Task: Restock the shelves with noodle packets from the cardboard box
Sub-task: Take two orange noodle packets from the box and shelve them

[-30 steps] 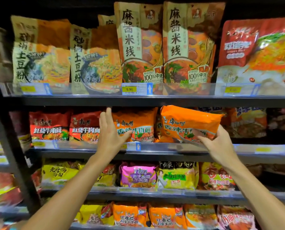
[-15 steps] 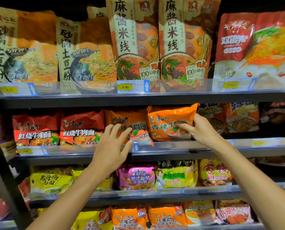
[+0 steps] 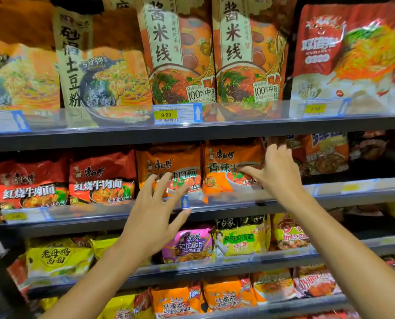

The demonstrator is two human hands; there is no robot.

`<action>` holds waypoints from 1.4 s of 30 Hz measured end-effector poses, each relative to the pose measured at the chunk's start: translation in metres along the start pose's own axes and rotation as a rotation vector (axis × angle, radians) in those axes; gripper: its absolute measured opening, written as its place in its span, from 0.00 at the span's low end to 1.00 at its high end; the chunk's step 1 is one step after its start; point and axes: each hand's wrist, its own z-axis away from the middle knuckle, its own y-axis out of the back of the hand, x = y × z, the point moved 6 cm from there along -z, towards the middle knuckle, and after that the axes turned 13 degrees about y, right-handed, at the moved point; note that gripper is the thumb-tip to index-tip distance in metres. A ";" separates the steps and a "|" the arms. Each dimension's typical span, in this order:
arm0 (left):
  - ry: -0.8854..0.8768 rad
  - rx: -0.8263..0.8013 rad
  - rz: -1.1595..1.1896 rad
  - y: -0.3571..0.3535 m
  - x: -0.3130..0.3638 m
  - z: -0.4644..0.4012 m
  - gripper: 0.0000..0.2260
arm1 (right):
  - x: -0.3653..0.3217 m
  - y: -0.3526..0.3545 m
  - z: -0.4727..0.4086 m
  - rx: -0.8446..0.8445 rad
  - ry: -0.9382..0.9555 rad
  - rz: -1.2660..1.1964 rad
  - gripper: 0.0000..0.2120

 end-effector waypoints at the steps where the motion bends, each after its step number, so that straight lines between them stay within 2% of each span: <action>1: -0.023 0.002 -0.004 -0.001 0.003 0.000 0.26 | -0.009 0.001 0.006 0.074 0.093 0.033 0.27; 3: -0.046 -0.011 -0.010 -0.005 0.009 0.000 0.25 | -0.032 -0.005 0.023 0.138 0.283 -0.018 0.22; 4: -0.039 -0.027 -0.014 -0.007 0.011 -0.001 0.25 | -0.041 -0.014 0.030 0.097 0.338 -0.048 0.22; 8: 0.027 -0.072 -0.029 -0.010 0.012 -0.003 0.28 | -0.050 -0.048 0.040 -0.198 0.385 -0.123 0.28; 15: 0.100 -0.141 -0.058 -0.011 0.018 -0.008 0.32 | -0.038 -0.036 0.027 -0.335 0.447 -0.243 0.29; 21: 0.079 -0.174 -0.030 -0.005 0.013 -0.005 0.31 | -0.030 -0.036 0.042 -0.341 0.466 -0.228 0.29; 24: 0.095 -0.111 0.018 0.010 0.003 0.003 0.28 | -0.033 -0.029 0.049 -0.186 0.425 -0.317 0.29; 26: 0.096 -0.060 0.048 0.021 -0.006 0.014 0.27 | -0.044 -0.017 0.056 -0.046 0.491 -0.388 0.25; 28: 0.093 -0.014 0.070 0.031 -0.018 0.031 0.25 | -0.064 -0.009 0.064 0.031 0.580 -0.486 0.22; 30: 0.095 0.040 0.101 0.042 -0.032 0.054 0.23 | -0.094 -0.007 0.077 0.039 0.667 -0.583 0.22; 34: 0.155 0.097 0.116 0.060 -0.078 0.117 0.18 | -0.174 -0.018 0.107 -0.072 0.786 -0.781 0.22; 37: 0.300 -0.016 0.032 0.065 -0.133 0.177 0.19 | -0.241 -0.036 0.127 -0.213 0.848 -0.862 0.22; 42: 0.637 -0.351 -0.142 0.074 -0.238 0.302 0.32 | -0.364 -0.064 0.170 -0.487 0.977 -0.833 0.29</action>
